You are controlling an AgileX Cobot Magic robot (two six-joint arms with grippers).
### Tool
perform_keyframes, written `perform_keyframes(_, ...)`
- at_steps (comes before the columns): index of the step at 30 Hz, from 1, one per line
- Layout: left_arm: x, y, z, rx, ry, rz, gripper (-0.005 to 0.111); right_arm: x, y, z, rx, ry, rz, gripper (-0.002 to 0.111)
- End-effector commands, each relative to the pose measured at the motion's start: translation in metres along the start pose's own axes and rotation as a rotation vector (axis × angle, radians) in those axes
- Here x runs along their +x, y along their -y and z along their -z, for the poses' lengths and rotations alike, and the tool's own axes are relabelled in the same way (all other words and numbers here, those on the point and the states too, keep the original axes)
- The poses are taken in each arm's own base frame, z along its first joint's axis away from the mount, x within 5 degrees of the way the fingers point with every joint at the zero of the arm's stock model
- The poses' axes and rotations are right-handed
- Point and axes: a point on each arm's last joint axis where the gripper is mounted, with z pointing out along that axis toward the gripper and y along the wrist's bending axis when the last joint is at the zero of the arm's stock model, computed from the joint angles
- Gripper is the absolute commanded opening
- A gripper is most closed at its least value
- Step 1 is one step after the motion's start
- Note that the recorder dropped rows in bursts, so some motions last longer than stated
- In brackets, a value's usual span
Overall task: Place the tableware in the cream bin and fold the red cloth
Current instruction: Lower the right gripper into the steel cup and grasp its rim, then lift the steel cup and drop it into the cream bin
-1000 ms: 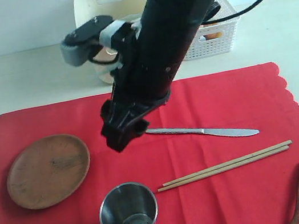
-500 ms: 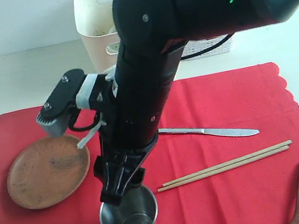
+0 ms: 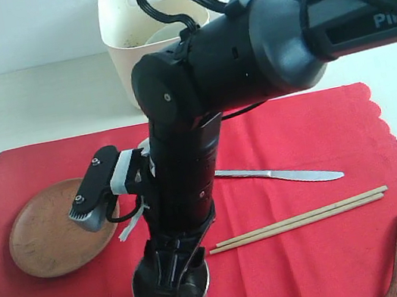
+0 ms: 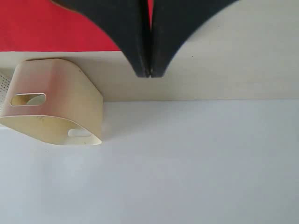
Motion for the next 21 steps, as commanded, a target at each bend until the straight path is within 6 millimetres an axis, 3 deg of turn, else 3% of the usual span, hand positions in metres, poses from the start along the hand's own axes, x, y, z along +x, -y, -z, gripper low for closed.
perform_keyframes(1,0.001,0.000,0.000,0.006,-0.001,0.005,0.002,-0.001,0.000,0.000,0.008,0.012,0.010,0.033)
perform_keyframes(6,0.001,0.000,0.000,0.006,-0.001,0.005,0.002,-0.003,-0.003,0.007,-0.007,0.044,-0.008,0.000)
perform_keyframes(15,0.001,0.000,0.000,0.006,-0.001,0.005,0.002,-0.009,-0.007,0.055,0.073,0.242,0.000,0.000)
perform_keyframes(21,0.001,0.000,0.000,0.006,-0.001,0.005,0.002,-0.007,0.020,0.094,0.210,0.454,-0.074,0.000)
